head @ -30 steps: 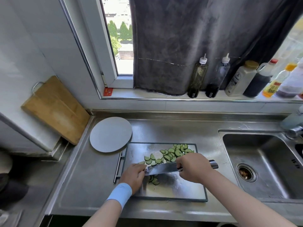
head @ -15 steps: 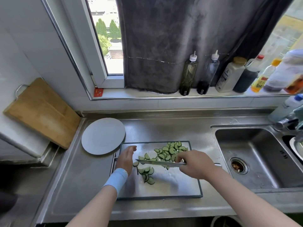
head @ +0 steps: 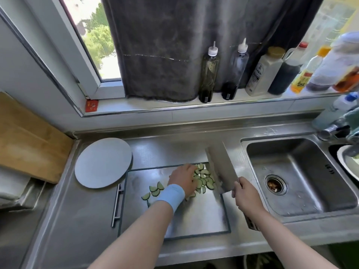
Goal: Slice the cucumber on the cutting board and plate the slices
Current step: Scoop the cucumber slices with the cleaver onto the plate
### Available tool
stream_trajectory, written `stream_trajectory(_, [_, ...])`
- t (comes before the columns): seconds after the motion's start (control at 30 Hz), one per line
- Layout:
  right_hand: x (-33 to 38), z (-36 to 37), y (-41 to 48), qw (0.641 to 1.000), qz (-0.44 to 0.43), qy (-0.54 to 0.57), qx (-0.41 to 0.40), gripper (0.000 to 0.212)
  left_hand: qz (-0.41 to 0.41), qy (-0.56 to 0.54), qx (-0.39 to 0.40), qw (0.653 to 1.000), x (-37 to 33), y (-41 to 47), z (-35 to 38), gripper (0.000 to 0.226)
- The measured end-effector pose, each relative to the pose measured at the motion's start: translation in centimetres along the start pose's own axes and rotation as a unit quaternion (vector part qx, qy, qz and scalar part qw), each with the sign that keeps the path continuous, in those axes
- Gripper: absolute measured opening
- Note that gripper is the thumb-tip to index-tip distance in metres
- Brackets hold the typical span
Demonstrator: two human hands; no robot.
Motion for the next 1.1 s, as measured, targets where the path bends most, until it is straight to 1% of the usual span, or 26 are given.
stream_trajectory(0.1, [-1.9,0.0,0.3,1.000,0.016,-0.017,-0.019,0.026,0.045,0.090,0.042,0.994,-2.4,2.7,1.9,0.061])
stream_trajectory(0.23, [-3.8,0.5,0.6,0.999,0.028,-0.008,-0.034,0.025,0.089,0.156,0.084,0.980,-3.8,4.5,4.3,0.072])
stream_trajectory(0.3, [-4.3,0.7,0.6,0.999,0.029,-0.007,-0.031,0.025,0.103,0.176,0.077,0.976,-3.2,4.3,5.3,0.070])
stream_trajectory(0.43, [-4.3,0.9,0.4,0.999,0.023,0.003,-0.025,0.026,0.147,0.137,0.008,0.979,-1.7,3.0,5.6,0.052])
stream_trajectory(0.53, [-4.4,1.3,0.1,0.999,0.030,0.004,-0.022,0.026,0.172,0.129,-0.019,0.977,-0.7,2.3,5.4,0.045])
stream_trajectory(0.73, [-5.0,2.1,-1.2,0.998,0.057,0.015,-0.016,0.027,0.180,0.139,-0.033,0.973,0.6,2.0,5.3,0.049])
stream_trajectory(0.8, [-5.1,2.3,-1.5,0.998,0.060,0.018,-0.017,0.028,0.182,0.137,-0.038,0.973,0.3,2.1,5.2,0.058])
stream_trajectory(0.9, [-4.9,2.3,-1.7,0.997,0.059,0.029,-0.032,0.029,0.161,0.126,-0.005,0.979,-0.6,2.4,5.7,0.070])
stream_trajectory(0.97, [-4.6,2.0,-1.4,0.997,0.059,0.030,-0.047,0.029,0.149,0.124,0.016,0.981,-1.1,2.7,6.2,0.068])
stream_trajectory(1.1, [-4.3,1.3,-0.8,0.996,0.058,0.031,-0.067,0.028,0.174,0.142,0.006,0.974,-1.7,2.8,6.5,0.053])
Point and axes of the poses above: each hand's wrist, its own y-axis towards the middle knuckle, its own z-axis out of the palm, x = y × z, the point moved 2 cm from there along y, towards the middle knuckle, and after that the axes turned 11 degrees about -z, right-handed, at the moved point
